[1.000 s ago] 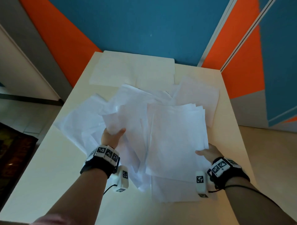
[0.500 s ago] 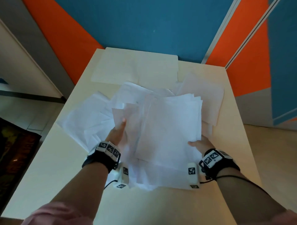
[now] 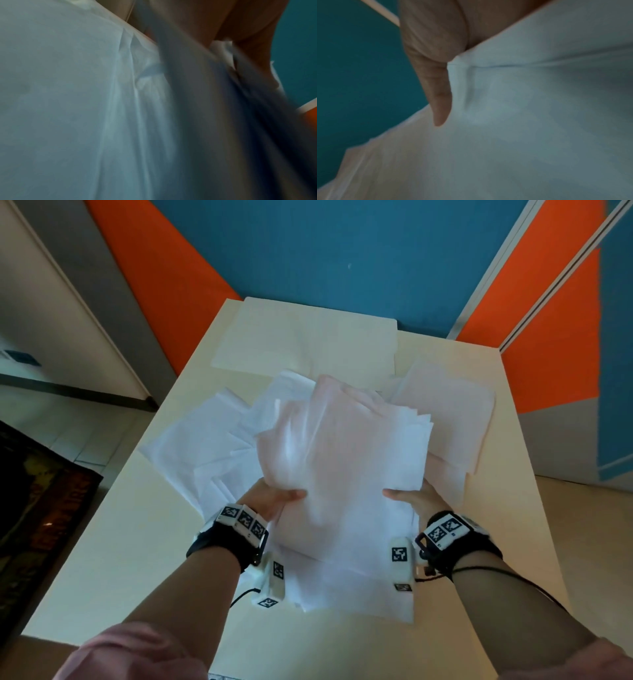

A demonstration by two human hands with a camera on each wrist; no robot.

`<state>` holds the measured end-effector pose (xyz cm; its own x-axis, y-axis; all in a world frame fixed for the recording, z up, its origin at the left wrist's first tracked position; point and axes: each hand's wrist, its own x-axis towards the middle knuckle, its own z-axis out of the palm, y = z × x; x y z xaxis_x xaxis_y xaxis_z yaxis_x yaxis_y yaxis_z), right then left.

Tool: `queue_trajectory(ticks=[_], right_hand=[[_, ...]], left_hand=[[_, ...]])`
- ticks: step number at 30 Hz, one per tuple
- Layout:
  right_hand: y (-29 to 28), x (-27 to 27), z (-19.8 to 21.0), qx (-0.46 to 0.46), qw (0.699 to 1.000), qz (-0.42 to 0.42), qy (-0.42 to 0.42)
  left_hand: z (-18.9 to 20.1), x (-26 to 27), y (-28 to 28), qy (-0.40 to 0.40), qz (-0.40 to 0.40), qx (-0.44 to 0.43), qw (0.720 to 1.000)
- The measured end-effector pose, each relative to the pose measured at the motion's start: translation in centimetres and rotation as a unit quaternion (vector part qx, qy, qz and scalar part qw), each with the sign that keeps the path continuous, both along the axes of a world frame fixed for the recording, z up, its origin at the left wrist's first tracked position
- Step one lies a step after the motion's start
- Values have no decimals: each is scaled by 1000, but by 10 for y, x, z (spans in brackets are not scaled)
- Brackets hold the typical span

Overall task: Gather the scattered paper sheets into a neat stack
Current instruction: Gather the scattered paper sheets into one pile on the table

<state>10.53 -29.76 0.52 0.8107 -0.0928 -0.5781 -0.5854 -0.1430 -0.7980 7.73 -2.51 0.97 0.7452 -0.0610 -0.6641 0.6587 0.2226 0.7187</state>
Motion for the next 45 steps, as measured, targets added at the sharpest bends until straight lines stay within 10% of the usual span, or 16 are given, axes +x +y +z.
queue_trajectory(ticks=[5,11,21,30,34,45], right_hand=[[-14,2,3,-84,995,1,45],[-24,-2,-5,-157,986,24,59],[-15,-3,-5,-187,972,98,101],[13,0,-4,-206,970,131,-22],[-19,20,-2,-359,927,44,-94],[-64,47,-3,-494,837,233,-13]], left_hand=[[-9,1,-2,-48,41,147,987],[-7,-20,18,38,153,468,870],[-8,-6,1,14,79,335,939],[-62,6,22,4,121,192,974],[-99,9,38,-15,157,127,979],[-42,-2,18,-26,253,34,967]])
